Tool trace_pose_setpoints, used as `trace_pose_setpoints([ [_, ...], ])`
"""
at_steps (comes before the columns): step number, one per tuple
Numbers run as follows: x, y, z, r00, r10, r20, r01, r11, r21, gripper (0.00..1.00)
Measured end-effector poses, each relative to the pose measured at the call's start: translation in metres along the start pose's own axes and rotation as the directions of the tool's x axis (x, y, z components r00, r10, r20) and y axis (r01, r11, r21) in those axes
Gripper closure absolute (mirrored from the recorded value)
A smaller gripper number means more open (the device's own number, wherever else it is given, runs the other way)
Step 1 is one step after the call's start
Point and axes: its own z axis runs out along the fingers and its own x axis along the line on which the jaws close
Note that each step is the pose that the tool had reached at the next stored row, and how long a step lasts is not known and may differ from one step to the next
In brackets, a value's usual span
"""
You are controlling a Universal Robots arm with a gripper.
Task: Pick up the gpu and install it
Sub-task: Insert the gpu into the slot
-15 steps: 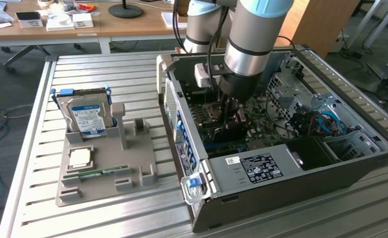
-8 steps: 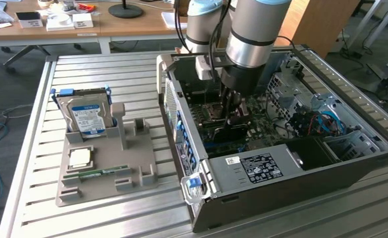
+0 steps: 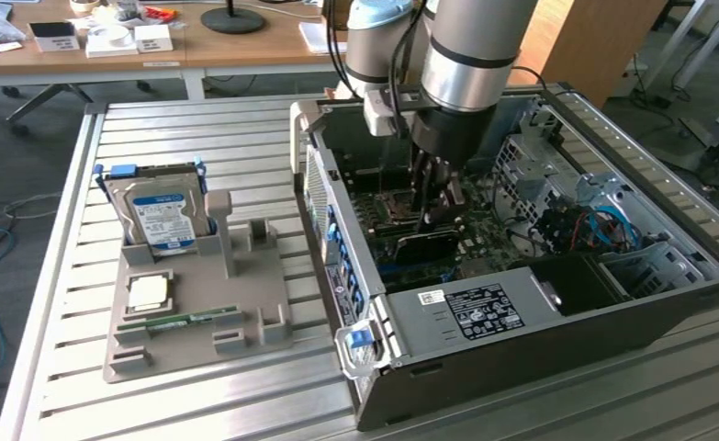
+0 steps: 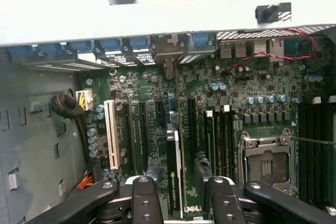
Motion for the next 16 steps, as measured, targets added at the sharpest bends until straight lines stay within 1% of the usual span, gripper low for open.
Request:
trace_pose_setpoints([
  [13, -0.0004, 0.0001, -0.0002, 1.0000, 0.000, -0.0004, 0.000, 1.0000, 0.0000, 0.59],
  [16, -0.0022, 0.0003, -0.0001, 1.0000, 0.000, -0.0003, 0.000, 1.0000, 0.0001, 0.59],
])
